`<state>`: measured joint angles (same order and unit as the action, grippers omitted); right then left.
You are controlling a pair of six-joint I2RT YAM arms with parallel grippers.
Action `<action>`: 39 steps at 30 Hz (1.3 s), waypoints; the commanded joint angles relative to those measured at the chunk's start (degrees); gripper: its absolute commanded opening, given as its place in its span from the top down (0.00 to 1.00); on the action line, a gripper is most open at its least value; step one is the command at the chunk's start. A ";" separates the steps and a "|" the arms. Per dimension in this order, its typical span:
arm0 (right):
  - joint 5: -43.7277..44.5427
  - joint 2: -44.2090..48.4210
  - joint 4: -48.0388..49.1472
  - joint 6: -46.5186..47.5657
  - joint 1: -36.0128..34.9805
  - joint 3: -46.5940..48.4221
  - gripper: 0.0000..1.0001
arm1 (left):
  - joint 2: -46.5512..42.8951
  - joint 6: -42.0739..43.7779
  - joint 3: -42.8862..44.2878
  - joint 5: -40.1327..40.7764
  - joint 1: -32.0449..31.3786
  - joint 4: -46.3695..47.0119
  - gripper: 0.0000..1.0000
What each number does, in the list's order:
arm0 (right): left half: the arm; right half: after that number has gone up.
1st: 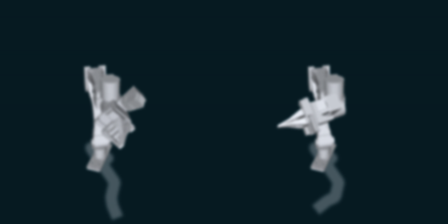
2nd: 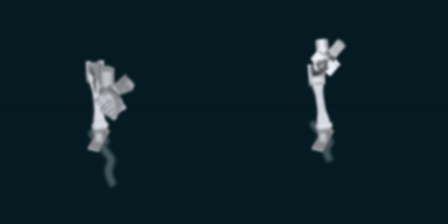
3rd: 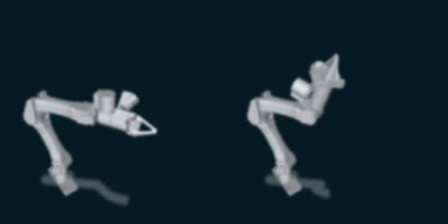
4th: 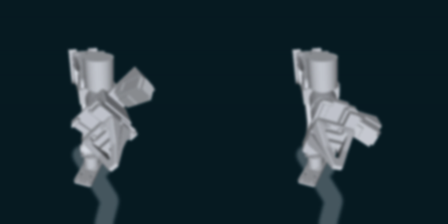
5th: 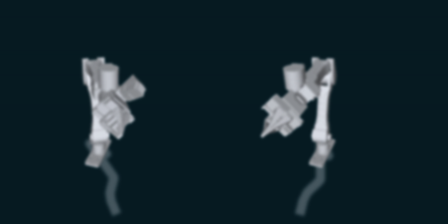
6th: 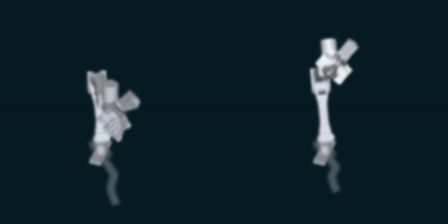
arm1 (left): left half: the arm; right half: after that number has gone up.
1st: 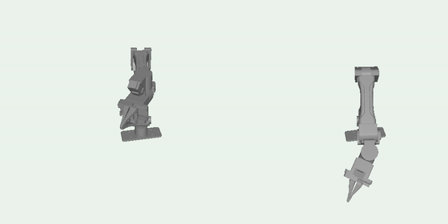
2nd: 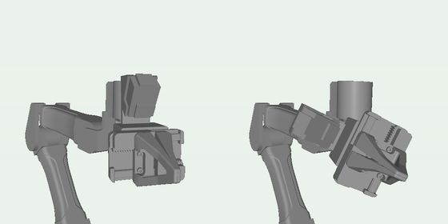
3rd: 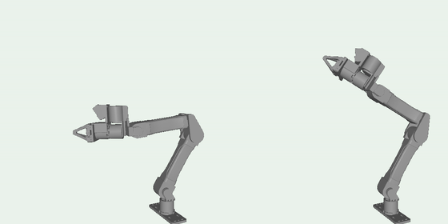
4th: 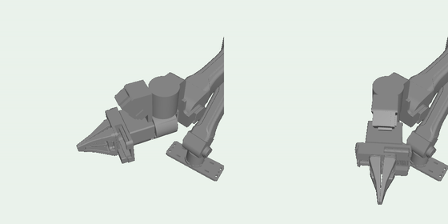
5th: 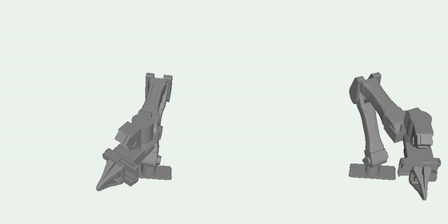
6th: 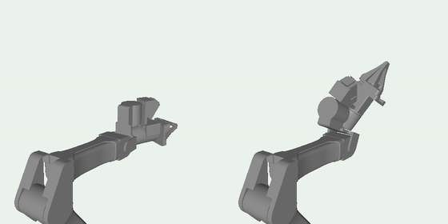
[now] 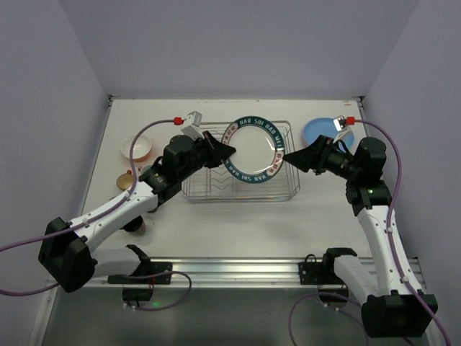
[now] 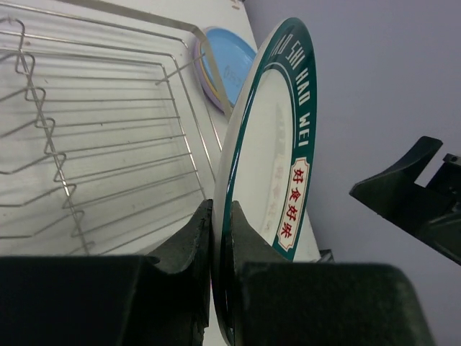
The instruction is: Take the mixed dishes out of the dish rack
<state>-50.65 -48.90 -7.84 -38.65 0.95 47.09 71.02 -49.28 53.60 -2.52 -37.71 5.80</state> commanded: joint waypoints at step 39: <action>20.66 2.23 8.03 -18.99 -2.80 -5.43 1.00 | -7.30 -10.85 -9.40 6.81 -3.77 11.36 0.00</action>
<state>-37.93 -50.63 -5.21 -49.21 -2.52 40.47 67.00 -64.01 40.45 -2.61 -41.45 20.62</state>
